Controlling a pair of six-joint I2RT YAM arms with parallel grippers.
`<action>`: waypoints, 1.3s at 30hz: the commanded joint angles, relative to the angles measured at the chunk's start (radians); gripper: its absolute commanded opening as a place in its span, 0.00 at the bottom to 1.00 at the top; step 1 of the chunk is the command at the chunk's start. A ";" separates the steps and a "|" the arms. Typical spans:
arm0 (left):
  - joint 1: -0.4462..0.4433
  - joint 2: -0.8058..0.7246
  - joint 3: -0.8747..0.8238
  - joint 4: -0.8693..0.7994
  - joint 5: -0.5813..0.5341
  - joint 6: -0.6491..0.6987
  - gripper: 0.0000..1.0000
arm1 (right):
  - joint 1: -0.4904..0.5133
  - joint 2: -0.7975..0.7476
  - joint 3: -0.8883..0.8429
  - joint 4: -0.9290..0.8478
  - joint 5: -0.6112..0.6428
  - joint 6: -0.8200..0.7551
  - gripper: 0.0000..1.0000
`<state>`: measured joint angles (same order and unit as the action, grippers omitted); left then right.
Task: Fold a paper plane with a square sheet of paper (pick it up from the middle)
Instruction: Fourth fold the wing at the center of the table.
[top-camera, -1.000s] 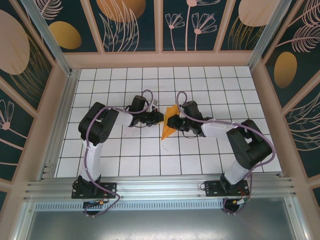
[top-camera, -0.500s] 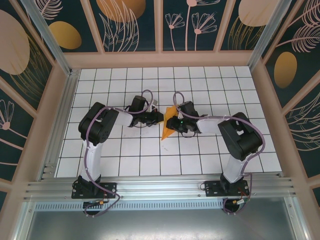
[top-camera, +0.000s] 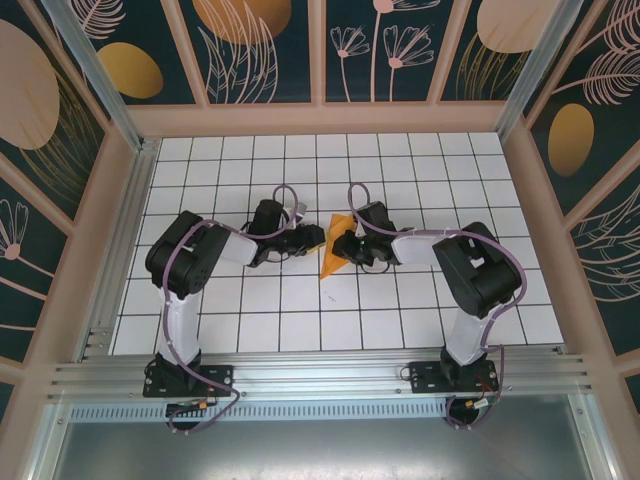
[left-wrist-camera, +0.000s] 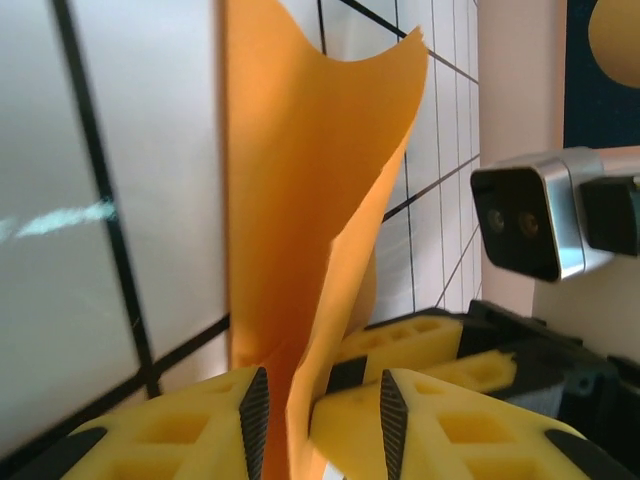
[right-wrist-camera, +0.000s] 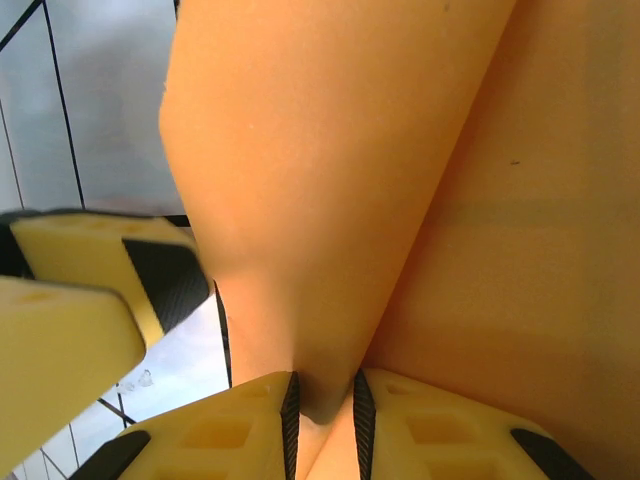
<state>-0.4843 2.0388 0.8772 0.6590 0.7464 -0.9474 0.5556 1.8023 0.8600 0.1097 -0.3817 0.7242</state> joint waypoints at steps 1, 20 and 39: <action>0.007 -0.053 -0.086 0.026 -0.045 -0.017 0.36 | -0.032 0.034 -0.011 -0.011 -0.036 0.049 0.27; -0.097 -0.126 -0.059 -0.263 -0.131 0.150 0.20 | -0.045 0.061 0.004 -0.042 -0.051 0.072 0.30; -0.098 -0.104 -0.023 -0.295 -0.162 0.186 0.00 | -0.048 0.080 -0.001 -0.091 -0.019 0.089 0.30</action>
<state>-0.5766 1.9202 0.8318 0.3874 0.6025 -0.7853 0.5156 1.8278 0.8772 0.1047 -0.4538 0.8036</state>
